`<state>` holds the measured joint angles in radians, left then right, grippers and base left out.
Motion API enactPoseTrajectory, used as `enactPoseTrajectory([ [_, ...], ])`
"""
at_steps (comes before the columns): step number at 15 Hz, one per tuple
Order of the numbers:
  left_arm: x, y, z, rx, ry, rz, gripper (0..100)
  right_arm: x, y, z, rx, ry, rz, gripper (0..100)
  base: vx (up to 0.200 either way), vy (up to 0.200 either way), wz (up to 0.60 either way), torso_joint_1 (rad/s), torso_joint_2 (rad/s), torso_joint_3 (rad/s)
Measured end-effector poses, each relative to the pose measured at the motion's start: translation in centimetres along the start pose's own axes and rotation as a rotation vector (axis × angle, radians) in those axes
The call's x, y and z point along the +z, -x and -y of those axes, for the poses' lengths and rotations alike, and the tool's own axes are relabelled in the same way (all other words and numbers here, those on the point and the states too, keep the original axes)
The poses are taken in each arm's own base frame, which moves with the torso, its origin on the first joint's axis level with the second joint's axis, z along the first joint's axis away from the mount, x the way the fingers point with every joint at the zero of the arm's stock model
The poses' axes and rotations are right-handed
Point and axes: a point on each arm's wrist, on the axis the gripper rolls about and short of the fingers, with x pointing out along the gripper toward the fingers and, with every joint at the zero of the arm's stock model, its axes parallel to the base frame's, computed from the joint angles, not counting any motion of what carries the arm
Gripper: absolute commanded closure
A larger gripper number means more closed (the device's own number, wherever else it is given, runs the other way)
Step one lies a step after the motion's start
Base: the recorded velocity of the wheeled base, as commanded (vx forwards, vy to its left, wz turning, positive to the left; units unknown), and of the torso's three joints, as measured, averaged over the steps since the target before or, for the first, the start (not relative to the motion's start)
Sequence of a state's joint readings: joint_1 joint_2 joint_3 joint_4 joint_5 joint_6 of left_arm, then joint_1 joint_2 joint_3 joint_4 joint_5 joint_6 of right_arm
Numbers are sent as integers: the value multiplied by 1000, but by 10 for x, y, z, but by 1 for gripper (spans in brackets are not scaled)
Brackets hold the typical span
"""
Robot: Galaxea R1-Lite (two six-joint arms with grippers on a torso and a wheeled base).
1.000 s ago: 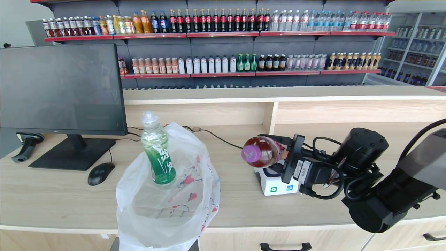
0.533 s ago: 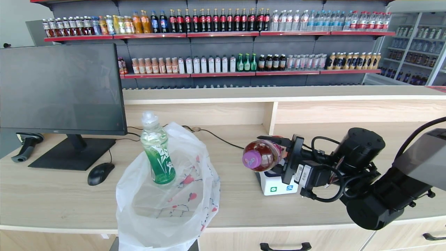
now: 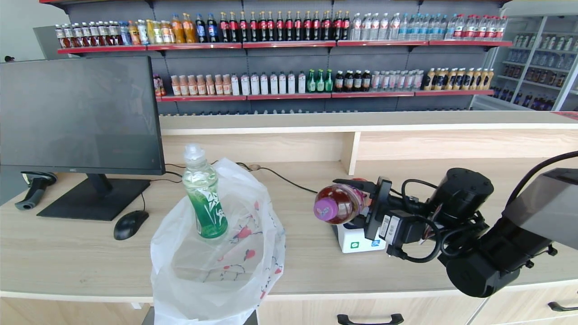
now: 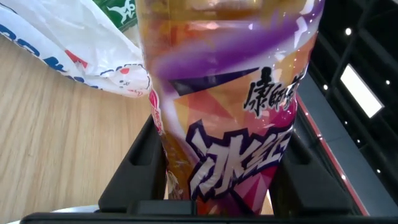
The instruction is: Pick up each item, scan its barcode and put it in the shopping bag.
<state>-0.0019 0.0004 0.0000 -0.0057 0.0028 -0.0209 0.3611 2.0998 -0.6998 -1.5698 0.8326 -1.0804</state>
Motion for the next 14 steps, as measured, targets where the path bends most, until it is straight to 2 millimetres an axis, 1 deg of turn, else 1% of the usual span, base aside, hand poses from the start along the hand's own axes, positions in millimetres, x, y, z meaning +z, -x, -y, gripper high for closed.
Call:
enactPoseTrajectory([
  [5, 0, 0, 0, 0, 0, 0, 0, 0, 7, 8, -18, 4, -18, 100, 0, 0, 0, 0, 0, 0],
  [7, 0, 0, 0, 0, 0, 0, 0, 4, 8, 18, -68, -42, -53, 100, 0, 0, 0, 0, 0, 0],
  [8, 0, 0, 0, 0, 0, 0, 0, 7, 7, 23, -120, -82, -106, 100, 0, 0, 0, 0, 0, 0],
  [10, 0, 0, 0, 0, 0, 0, 0, 16, 4, 29, -165, -128, -127, 100, 0, 0, 0, 0, 0, 0],
  [14, 0, 0, 0, 1, 0, 0, 0, 39, -14, 38, -332, -311, -191, 100, 0, 0, 0, 0, 0, 0],
])
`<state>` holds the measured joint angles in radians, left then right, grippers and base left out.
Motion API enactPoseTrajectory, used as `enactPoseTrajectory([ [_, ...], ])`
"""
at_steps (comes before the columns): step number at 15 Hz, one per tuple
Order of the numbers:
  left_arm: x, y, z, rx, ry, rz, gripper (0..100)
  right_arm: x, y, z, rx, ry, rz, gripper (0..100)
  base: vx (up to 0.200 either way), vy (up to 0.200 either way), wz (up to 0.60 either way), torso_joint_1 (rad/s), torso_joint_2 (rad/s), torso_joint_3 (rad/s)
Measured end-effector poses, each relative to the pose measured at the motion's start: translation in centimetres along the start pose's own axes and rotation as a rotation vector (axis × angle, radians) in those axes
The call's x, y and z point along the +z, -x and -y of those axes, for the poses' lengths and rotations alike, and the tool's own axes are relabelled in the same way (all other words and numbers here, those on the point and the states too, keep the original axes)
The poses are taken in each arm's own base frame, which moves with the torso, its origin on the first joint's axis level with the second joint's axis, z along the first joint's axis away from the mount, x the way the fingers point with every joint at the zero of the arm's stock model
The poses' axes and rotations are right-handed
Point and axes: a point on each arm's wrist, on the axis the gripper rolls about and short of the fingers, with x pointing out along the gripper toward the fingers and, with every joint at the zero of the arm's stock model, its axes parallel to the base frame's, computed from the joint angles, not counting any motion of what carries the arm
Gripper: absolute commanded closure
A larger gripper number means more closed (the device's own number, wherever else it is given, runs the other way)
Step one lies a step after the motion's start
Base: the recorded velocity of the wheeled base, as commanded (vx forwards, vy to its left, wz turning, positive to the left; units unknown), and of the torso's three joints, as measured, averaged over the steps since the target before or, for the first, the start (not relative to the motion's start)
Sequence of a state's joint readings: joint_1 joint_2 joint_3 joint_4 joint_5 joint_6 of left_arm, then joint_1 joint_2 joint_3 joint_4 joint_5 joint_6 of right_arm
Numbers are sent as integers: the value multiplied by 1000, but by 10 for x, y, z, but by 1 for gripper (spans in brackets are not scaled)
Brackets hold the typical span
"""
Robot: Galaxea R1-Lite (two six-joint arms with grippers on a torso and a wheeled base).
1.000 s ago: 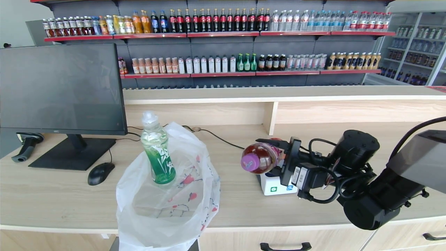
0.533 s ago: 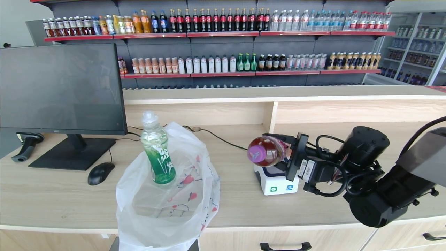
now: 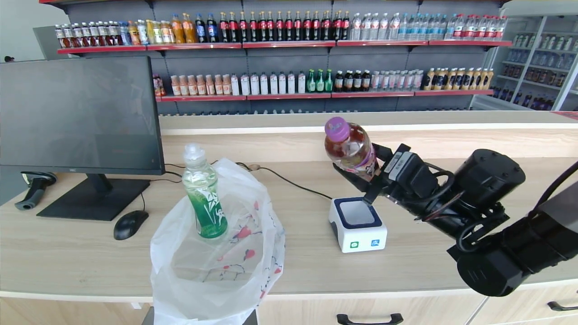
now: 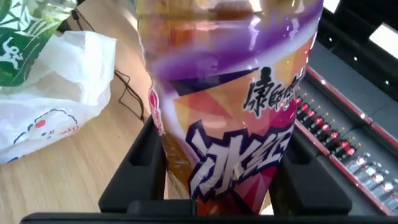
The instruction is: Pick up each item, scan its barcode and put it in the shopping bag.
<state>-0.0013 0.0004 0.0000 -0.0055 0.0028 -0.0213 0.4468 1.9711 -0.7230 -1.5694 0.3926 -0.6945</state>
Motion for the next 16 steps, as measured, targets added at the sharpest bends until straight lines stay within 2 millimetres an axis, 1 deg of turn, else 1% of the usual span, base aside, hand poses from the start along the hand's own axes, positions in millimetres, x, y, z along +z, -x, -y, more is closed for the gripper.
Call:
enactPoseTrajectory([
  [2, 0, 0, 0, 0, 0, 0, 0, 19, -11, -10, -189, -199, -89, 100, 0, 0, 0, 0, 0, 0],
  [3, 0, 0, 0, -1, 0, 0, 0, 25, -14, -11, -275, -315, -108, 100, 0, 0, 0, 0, 0, 0],
  [4, 0, 0, 0, -1, 0, 0, 0, 31, -17, -12, -311, -409, -93, 100, 0, 0, 0, 0, 0, 0],
  [6, 0, 0, 0, -1, 0, 0, 0, 40, -19, -13, -326, -504, -63, 100, 0, 0, 0, 0, 0, 0],
  [8, 0, 0, 0, 0, 0, 0, 0, 43, -14, -10, -354, -568, -64, 100, 0, 0, 0, 0, 0, 0],
  [10, 0, 0, 0, 0, 0, 0, 0, 44, -10, -3, -495, -602, -106, 100, 0, 0, 0, 0, 0, 0],
  [12, 0, 0, 0, 0, 0, 0, 0, 43, -4, -4, -560, -643, -138, 100, 0, 0, 0, 0, 0, 0],
  [16, 0, 0, 0, -1, 0, 0, 0, 38, 11, -14, -549, -667, -207, 100, 0, 0, 0, 0, 0, 0],
])
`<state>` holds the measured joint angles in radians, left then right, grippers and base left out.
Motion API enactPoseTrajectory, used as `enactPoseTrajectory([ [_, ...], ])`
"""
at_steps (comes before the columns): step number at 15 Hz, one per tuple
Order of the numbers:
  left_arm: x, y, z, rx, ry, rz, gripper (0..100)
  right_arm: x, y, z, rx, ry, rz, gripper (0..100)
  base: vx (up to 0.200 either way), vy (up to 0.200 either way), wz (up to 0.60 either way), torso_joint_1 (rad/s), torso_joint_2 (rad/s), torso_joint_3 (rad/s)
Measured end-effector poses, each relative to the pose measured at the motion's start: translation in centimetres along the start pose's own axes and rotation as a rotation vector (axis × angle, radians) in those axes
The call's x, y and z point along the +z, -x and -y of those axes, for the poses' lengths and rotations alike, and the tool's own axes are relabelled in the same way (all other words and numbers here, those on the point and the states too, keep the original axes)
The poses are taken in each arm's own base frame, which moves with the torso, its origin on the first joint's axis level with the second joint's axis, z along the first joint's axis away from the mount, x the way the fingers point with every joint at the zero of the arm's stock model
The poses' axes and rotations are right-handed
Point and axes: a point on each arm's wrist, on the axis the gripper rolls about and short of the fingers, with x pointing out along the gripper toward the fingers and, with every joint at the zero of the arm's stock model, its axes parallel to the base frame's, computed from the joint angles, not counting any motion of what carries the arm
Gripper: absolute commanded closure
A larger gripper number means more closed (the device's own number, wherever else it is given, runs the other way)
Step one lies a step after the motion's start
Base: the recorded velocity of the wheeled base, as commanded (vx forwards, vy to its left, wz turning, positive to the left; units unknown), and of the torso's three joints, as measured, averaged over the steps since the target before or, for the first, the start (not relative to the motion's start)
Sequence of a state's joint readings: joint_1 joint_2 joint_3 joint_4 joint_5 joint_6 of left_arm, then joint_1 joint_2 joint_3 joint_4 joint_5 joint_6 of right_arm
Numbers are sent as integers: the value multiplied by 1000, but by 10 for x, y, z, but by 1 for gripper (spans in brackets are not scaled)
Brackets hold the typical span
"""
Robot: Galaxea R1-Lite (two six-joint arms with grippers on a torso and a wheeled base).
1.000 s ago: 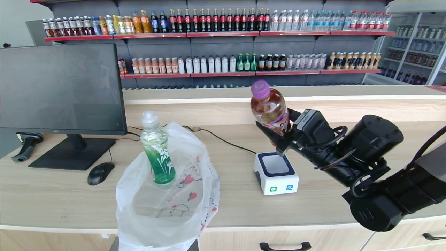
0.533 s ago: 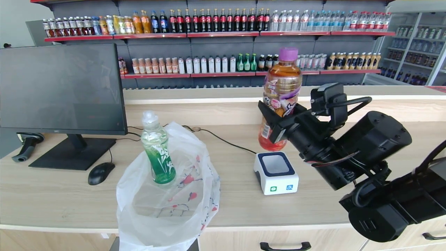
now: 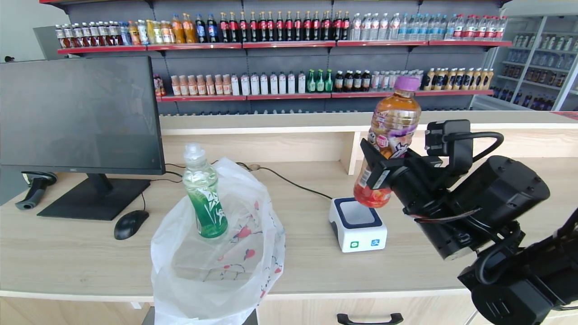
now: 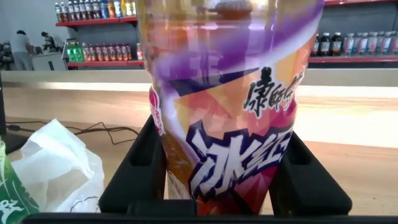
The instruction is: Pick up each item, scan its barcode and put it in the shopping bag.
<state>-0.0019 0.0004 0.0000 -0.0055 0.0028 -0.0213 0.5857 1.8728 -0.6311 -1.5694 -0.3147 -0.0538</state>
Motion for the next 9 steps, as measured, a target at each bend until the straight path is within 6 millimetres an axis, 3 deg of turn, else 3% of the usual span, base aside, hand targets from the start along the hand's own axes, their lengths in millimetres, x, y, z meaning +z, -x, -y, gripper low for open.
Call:
enactPoseTrajectory([
  [6, 0, 0, 0, 0, 0, 0, 0, -10, 11, 22, -48, -37, -60, 100, 0, 0, 0, 0, 0, 0],
  [9, 0, 0, 0, 0, 0, 0, 0, -7, 6, 29, 50, 36, -44, 100, 0, 0, 0, 0, 0, 0],
])
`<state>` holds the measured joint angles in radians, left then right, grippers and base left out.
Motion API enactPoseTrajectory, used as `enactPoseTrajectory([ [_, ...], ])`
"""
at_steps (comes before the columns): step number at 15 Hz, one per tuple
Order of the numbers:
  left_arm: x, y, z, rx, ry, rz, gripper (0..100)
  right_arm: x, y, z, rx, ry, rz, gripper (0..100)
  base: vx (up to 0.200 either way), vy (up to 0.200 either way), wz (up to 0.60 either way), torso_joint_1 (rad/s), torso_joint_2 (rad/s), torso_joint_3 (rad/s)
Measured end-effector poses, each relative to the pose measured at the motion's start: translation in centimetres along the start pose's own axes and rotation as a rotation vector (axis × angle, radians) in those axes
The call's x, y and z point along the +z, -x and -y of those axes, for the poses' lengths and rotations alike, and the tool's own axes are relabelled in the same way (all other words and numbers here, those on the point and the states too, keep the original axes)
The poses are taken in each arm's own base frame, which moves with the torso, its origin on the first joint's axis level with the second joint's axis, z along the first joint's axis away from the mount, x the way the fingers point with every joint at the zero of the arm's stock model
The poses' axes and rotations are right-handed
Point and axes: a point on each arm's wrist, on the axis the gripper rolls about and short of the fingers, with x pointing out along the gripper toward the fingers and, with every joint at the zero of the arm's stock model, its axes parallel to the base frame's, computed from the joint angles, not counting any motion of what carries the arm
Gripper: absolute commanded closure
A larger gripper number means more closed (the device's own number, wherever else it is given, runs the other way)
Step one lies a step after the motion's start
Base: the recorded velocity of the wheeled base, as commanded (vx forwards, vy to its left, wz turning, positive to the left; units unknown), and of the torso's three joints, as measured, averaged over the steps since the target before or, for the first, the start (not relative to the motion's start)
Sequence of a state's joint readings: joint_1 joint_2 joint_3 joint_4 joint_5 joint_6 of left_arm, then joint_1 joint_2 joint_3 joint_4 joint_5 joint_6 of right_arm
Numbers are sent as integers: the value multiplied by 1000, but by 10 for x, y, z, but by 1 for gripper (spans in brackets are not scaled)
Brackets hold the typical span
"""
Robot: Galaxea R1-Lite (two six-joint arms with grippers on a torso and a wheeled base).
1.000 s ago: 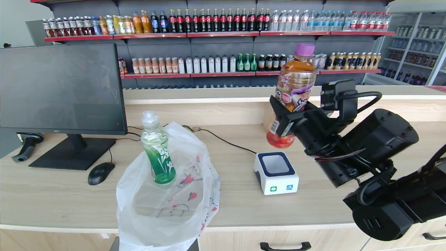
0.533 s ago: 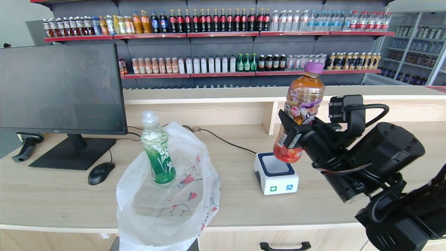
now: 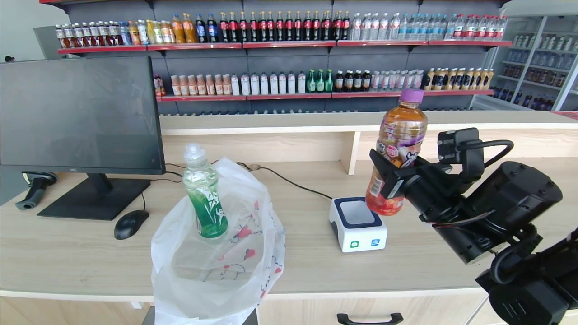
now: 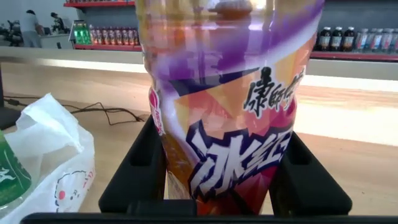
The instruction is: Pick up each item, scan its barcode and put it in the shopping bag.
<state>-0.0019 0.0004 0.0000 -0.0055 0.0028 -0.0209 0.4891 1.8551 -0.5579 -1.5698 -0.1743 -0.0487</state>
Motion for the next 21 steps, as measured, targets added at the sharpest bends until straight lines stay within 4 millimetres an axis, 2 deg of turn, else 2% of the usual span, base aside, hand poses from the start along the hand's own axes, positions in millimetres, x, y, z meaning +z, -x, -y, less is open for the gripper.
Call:
enactPoseTrajectory([
  [4, 0, 0, 0, 1, -2, 0, 0, -2, 2, 18, -52, 15, -14, 100, 0, 0, 0, 0, 0, 0],
  [8, 0, 0, 0, 1, 0, 0, 0, -4, 20, 37, -109, 15, -60, 100, 0, 0, 0, 0, 0, 0],
  [11, 0, 0, 0, 0, -1, -1, 0, 3, 31, 40, -117, 20, -52, 100, -200, 0, 0, 6, 5, 2],
  [17, 0, 0, 0, 0, -2, -1, 0, 19, 39, 43, -106, 11, -6, 100, 0, 0, 0, 0, 0, 0],
  [21, 0, 0, 0, 1, 3, -1, 0, 26, 40, 39, -79, -6, 24, 100, 0, 200, 0, 0, 0, 6],
])
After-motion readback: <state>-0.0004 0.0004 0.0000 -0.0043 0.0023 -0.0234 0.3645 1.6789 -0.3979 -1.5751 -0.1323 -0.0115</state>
